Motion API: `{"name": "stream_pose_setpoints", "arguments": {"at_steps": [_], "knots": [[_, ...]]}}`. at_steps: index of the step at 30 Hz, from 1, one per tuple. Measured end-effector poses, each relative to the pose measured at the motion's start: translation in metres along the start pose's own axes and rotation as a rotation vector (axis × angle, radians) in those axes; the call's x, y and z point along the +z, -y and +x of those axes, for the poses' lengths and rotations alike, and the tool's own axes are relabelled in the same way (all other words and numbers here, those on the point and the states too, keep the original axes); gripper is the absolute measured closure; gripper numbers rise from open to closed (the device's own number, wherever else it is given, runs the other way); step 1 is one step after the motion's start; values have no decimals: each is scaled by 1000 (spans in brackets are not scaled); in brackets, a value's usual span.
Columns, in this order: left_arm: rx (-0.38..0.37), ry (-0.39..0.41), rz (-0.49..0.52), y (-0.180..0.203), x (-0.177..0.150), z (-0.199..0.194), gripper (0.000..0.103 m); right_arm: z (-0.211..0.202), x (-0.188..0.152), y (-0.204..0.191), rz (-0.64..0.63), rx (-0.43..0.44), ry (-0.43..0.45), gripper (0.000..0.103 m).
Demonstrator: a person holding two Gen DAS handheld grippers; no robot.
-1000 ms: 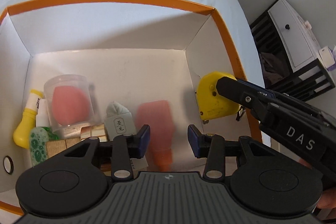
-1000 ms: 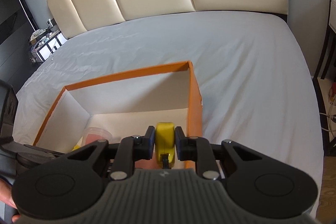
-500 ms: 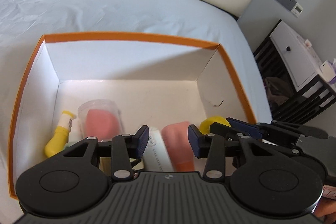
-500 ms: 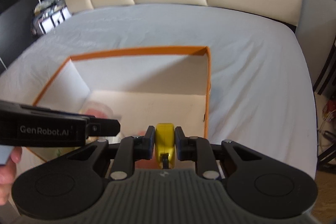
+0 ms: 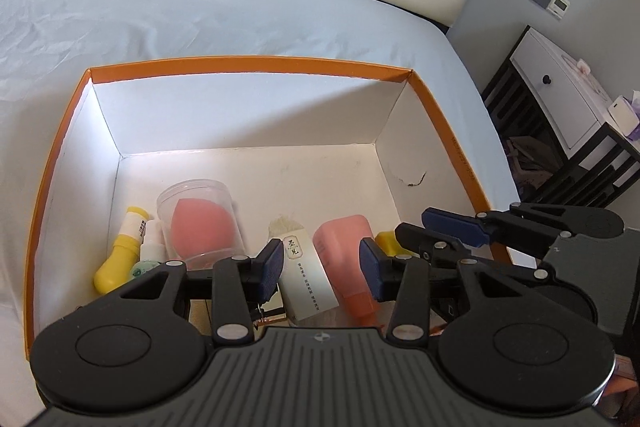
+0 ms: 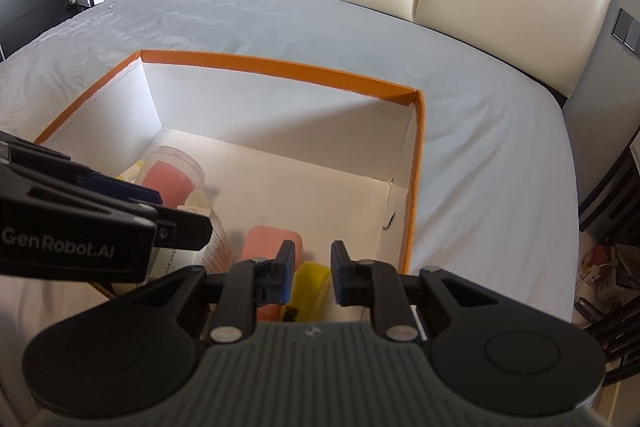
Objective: Organize rigid objects
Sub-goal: 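Grasp the small cream jar beside the box with the right tool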
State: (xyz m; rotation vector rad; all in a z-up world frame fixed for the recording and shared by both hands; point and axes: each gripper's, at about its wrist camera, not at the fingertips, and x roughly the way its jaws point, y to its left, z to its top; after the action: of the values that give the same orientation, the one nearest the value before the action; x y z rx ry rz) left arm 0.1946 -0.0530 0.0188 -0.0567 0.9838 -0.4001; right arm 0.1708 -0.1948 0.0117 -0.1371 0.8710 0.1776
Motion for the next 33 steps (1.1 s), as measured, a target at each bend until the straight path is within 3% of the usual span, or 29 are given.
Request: {"name": "stream_pose_setpoints", "arguments": {"at_steps": [2, 7, 16, 23, 26, 30, 33], "knots": [[-6, 7, 2, 0, -1, -2, 51, -1, -1, -1, 0, 6, 2, 85], [-25, 25, 18, 4, -2, -8, 50, -8, -4, 1, 19, 28, 28, 68], [-118, 146, 37, 9, -6, -34, 44, -41, -8, 11, 80, 33, 146, 53], [-208, 196, 122, 19, -15, -49, 44, -82, -22, 29, 219, 6, 240, 51], [-244, 195, 170, 28, -20, -52, 44, -91, -36, 41, 313, -1, 194, 48], [-288, 179, 233, 40, -29, -53, 44, -95, -62, 57, 438, -24, 28, 46], [-319, 127, 267, 51, -39, -47, 44, -112, -73, 65, 505, 0, 13, 39]]}}
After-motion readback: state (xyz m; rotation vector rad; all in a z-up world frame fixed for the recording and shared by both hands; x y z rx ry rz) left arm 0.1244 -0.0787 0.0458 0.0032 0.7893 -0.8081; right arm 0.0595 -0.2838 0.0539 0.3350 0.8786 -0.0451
